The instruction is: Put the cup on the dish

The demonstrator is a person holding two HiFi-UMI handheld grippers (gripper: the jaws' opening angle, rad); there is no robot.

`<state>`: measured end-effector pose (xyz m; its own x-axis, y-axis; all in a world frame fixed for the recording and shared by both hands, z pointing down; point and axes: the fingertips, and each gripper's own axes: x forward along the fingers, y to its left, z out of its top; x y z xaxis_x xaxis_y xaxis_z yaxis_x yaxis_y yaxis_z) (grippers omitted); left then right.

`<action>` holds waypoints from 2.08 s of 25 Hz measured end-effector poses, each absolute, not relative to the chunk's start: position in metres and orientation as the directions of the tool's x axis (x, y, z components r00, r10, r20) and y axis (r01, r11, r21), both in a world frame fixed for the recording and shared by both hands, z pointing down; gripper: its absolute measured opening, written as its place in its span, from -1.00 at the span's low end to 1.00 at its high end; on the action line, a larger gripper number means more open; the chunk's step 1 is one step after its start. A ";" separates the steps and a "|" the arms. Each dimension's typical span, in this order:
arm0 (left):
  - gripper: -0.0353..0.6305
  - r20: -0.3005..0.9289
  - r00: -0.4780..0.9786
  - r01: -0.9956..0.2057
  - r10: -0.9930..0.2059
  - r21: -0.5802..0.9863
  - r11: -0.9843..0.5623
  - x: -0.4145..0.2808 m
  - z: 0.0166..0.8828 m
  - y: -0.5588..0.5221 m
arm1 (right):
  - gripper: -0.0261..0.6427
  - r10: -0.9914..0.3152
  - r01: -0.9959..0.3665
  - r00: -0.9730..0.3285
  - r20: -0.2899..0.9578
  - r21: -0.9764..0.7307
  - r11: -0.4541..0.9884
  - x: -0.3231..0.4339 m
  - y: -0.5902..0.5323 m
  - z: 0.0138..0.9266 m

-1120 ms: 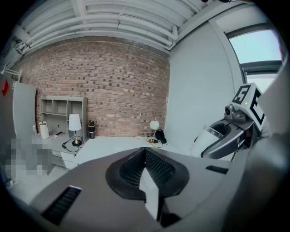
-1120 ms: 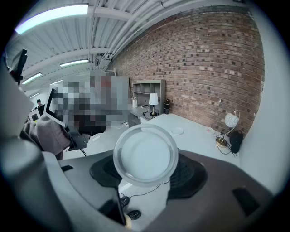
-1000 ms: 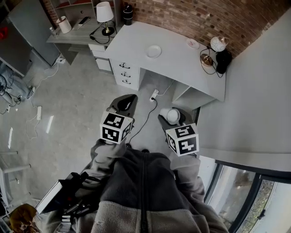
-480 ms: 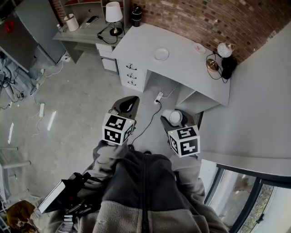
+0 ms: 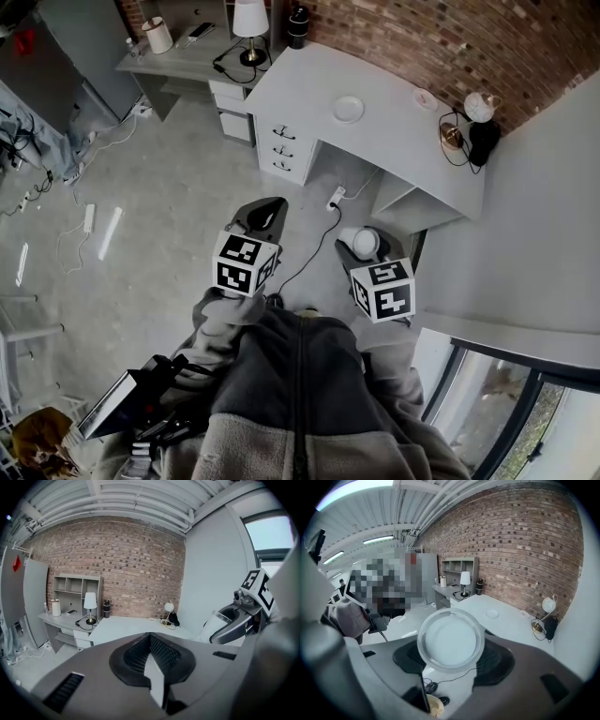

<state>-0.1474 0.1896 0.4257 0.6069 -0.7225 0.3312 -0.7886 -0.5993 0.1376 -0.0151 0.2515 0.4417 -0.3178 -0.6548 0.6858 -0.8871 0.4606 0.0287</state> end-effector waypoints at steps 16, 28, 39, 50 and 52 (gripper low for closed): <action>-0.88 0.343 0.609 -0.788 -0.715 0.165 -0.593 -0.172 0.437 0.167 | -0.15 -0.650 -0.899 -0.304 0.697 0.017 0.439 -0.028 0.227 0.449; -0.88 0.362 0.543 -0.835 -0.757 0.143 -0.531 -0.181 0.444 0.110 | -0.15 -0.636 -0.875 -0.361 0.682 -0.011 0.484 -0.019 0.159 0.460; -0.88 0.389 0.538 -0.838 -0.748 0.147 -0.526 -0.134 0.447 0.013 | -0.15 -0.609 -0.865 -0.378 0.697 -0.032 0.501 0.020 0.059 0.467; -0.88 0.426 0.518 -0.847 -0.742 0.134 -0.514 -0.080 0.444 -0.093 | -0.15 -0.585 -0.864 -0.387 0.713 -0.059 0.500 0.078 -0.044 0.472; -0.88 0.438 0.500 -0.857 -0.747 0.125 -0.501 -0.079 0.444 -0.114 | -0.15 -0.584 -0.862 -0.397 0.708 -0.070 0.501 0.083 -0.062 0.473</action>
<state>-0.0794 -0.1139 0.4440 0.5002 -0.7470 0.4378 -0.8567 -0.5006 0.1246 0.0826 -0.0624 0.4732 -0.3967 -0.5838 0.7084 -0.8624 0.5013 -0.0697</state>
